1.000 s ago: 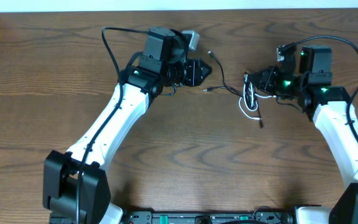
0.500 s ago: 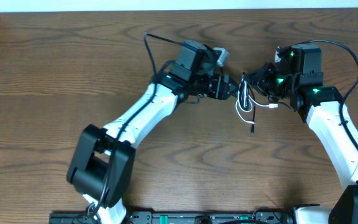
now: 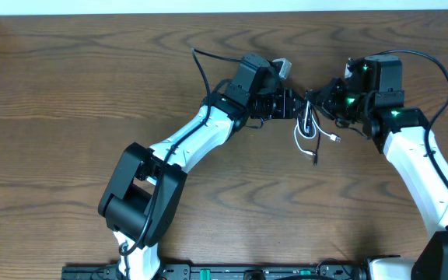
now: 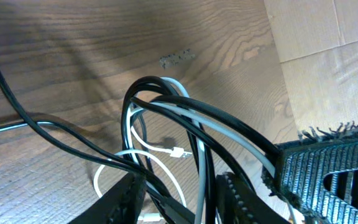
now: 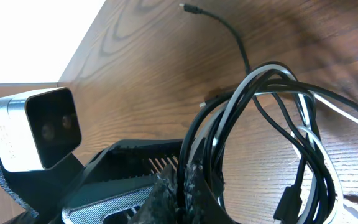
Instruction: Untangle cables
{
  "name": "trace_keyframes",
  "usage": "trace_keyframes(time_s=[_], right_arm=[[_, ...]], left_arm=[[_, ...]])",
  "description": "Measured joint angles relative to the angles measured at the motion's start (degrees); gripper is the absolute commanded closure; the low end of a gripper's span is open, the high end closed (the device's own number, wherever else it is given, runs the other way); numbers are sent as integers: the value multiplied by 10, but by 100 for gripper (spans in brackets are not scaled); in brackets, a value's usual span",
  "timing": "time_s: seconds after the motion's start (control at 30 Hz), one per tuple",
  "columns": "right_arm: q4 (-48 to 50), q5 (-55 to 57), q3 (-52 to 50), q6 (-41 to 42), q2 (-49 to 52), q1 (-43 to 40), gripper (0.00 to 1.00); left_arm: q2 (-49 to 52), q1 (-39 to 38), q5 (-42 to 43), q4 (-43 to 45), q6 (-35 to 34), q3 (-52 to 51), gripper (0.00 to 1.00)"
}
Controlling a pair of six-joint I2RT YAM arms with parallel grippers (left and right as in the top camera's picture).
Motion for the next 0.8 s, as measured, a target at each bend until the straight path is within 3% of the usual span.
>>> trace_keyframes(time_s=[0.3,0.33,0.37,0.4,0.57,0.73,0.77,0.8], right_arm=[[4,-2,0,0,0,-8,99],[4,-2,0,0,0,-8,99],[5,-2,0,0,0,-8,99],[5,-2,0,0,0,-8,99],[-16,29,0,-11,0,-11,99],[-101,140,1,-43,0,-33,99],[-110,164,1,-61,0,-44,80],[-111,178,1,-73,0,-51,68]], left_arm=[[7,0,-10,-35,-17,0,64],[11,0,-12,-35,-17,0,71],[17,0,-15,-35,-17,0,91],[22,0,-22,-39,-17,0,93],[36,2,-116,-104,3,0,92],[28,39,-145,-160,60,0,93],[20,48,-144,-168,71,-1,92],[-4,67,-134,-177,93,-3,93]])
